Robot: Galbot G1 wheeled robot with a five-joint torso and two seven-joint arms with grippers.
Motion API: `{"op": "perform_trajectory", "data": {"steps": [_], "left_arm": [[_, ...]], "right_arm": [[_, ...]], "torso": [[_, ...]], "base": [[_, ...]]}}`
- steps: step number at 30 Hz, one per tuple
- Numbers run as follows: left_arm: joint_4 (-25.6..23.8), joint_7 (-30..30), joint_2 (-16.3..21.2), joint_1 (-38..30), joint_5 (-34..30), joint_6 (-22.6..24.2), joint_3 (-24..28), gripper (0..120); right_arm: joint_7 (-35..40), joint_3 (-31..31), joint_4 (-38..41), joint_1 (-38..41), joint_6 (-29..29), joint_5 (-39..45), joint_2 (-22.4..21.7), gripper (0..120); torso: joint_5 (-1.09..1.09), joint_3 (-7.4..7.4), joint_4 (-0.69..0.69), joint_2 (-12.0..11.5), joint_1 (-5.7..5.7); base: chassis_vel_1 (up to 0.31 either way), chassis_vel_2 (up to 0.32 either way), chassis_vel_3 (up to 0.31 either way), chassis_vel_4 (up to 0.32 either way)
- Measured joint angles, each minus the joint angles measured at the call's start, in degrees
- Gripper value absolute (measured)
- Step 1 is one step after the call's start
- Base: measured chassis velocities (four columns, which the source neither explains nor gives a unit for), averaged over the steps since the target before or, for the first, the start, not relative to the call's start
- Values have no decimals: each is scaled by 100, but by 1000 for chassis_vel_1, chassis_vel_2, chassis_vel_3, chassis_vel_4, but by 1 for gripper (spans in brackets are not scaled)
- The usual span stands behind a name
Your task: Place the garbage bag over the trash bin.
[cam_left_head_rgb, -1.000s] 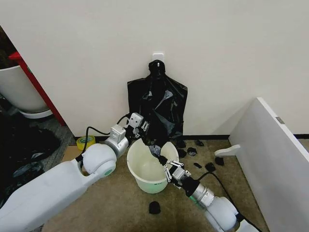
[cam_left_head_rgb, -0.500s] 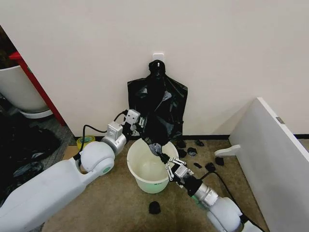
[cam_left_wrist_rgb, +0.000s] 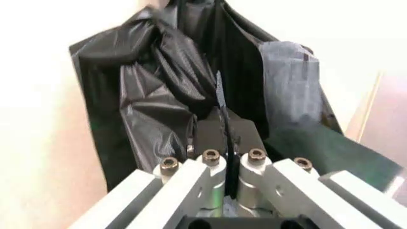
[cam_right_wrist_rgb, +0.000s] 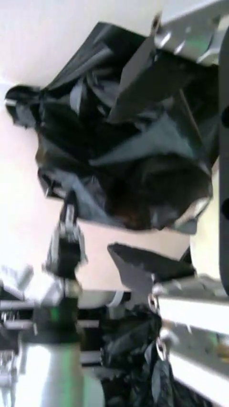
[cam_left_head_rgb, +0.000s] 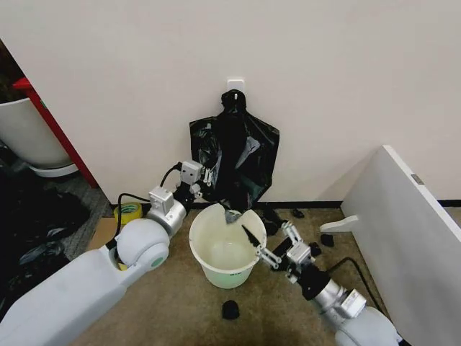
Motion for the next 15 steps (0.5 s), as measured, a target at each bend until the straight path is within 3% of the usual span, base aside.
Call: {"op": "perform_trajectory", "data": {"steps": [1, 3, 7, 12, 15], "left_arm": [[-25, 15, 35, 55, 7, -9, -30, 0], [-35, 20, 44, 67, 8, -10, -35, 0], [-131, 32, 86, 185, 8, -12, -100, 0], [-148, 29, 76, 260, 13, -8, -158, 0], [-186, 24, 79, 392, 26, 3, -281, 0]], "right_arm": [[126, -67, 3, 231, -278, 165, -70, 77], [155, -89, -3, 305, -349, 193, -91, 79], [260, -519, -442, 1409, -987, 645, -284, 98], [321, -1107, -801, 2312, -1205, 822, -223, 100], [425, -1712, -1100, 3024, -1447, 843, -56, 91]], "torso": [[0, 0, -1, 0, 0], [0, 0, -1, 0, 0], [0, 1, -2, 0, 0], [-2, 1, -1, 0, 0], [-1, 1, -1, 0, 1]], "base": [[0, 0, 0, 0], [0, 0, 0, 0], [0, 0, 0, 0], [0, 0, 0, 0], [0, 0, 0, 0]]}}
